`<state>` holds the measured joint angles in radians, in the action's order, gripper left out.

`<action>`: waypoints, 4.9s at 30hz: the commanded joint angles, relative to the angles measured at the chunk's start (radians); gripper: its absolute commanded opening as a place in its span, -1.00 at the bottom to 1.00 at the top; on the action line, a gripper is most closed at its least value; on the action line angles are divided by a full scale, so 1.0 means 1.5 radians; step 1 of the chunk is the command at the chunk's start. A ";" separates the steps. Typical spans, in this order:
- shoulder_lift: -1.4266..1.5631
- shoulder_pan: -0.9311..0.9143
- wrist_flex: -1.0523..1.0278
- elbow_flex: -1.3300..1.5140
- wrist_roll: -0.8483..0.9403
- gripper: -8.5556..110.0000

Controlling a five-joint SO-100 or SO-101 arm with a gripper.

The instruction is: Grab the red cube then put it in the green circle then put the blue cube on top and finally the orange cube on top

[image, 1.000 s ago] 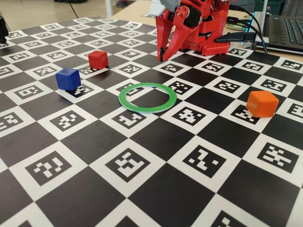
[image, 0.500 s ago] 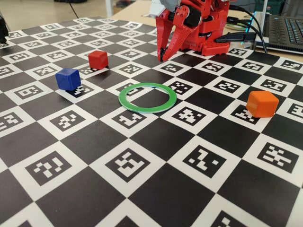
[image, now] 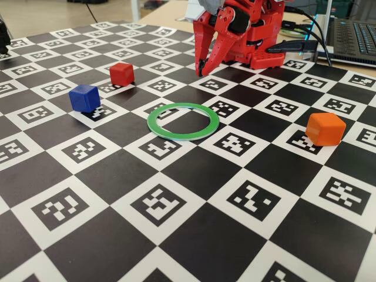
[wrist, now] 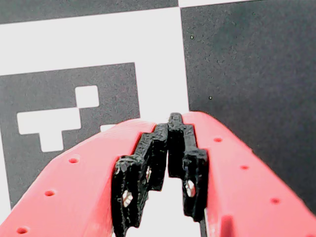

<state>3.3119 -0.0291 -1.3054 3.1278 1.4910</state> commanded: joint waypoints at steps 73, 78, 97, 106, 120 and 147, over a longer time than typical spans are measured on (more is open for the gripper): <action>-1.005 -0.250 -0.264 -1.132 -0.685 -0.38; -1.043 -0.277 -0.257 -1.135 -0.679 -0.27; -1.146 -0.305 -0.010 -0.968 -0.669 -0.19; -1.166 -0.311 0.082 -0.877 -0.660 -0.19; -1.200 -0.308 0.210 -0.796 -0.647 -0.18; -1.212 -0.286 0.243 -0.788 -0.502 -0.18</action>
<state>1.4680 -0.4648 -0.9465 1.9482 0.7302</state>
